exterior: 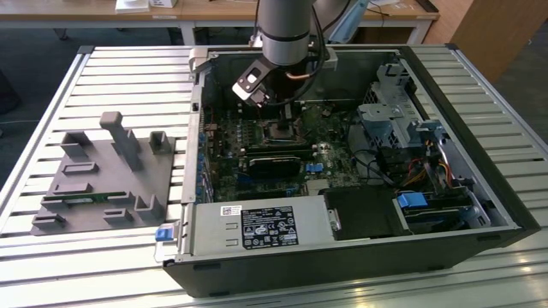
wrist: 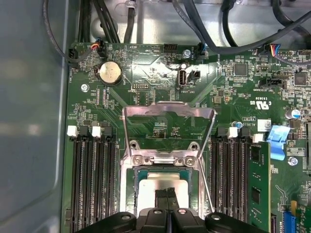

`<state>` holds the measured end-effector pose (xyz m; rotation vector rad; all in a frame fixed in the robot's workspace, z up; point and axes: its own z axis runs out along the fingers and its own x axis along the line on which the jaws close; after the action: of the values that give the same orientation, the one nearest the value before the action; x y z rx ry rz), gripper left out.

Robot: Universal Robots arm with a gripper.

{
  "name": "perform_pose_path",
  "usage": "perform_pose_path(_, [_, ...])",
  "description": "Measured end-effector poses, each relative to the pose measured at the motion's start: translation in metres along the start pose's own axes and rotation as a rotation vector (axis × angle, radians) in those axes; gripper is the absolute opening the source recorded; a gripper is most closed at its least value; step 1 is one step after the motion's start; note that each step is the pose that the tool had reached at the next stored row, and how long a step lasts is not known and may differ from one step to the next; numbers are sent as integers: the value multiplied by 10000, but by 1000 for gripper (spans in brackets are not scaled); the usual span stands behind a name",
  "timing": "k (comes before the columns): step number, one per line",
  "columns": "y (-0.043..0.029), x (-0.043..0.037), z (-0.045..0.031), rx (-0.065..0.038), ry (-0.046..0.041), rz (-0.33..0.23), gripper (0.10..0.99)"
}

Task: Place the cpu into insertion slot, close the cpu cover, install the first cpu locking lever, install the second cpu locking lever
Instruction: 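Close the cpu cover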

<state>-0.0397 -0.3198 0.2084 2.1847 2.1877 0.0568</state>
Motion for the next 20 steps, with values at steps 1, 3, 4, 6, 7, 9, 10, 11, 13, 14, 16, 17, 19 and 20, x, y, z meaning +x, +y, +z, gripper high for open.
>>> perform_pose_path(1, [0,0,-5,0,0,0,106])
perform_pose_path(3, [1,0,-17,0,0,0,106])
perform_pose_path(4, [1,0,-24,0,0,0,106])
perform_pose_path(6, [2,0,-41,0,0,0,106])
perform_pose_path(7, [3,-1,-49,0,0,0,106])
perform_pose_path(9, [4,-1,-63,1,-1,0,106])
perform_pose_path(10, [4,-1,-67,0,0,0,106])
perform_pose_path(11, [4,-1,-72,0,1,0,106])
perform_pose_path(13, [5,-1,-87,0,1,0,106])
perform_pose_path(14, [6,0,-86,-2,10,0,106])
perform_pose_path(16, [5,-1,-89,-1,9,1,106])
perform_pose_path(17, [6,-1,-94,1,6,0,106])
perform_pose_path(19, [6,-1,-111,-1,9,0,106])
perform_pose_path(20, [7,-1,-122,0,8,0,106])
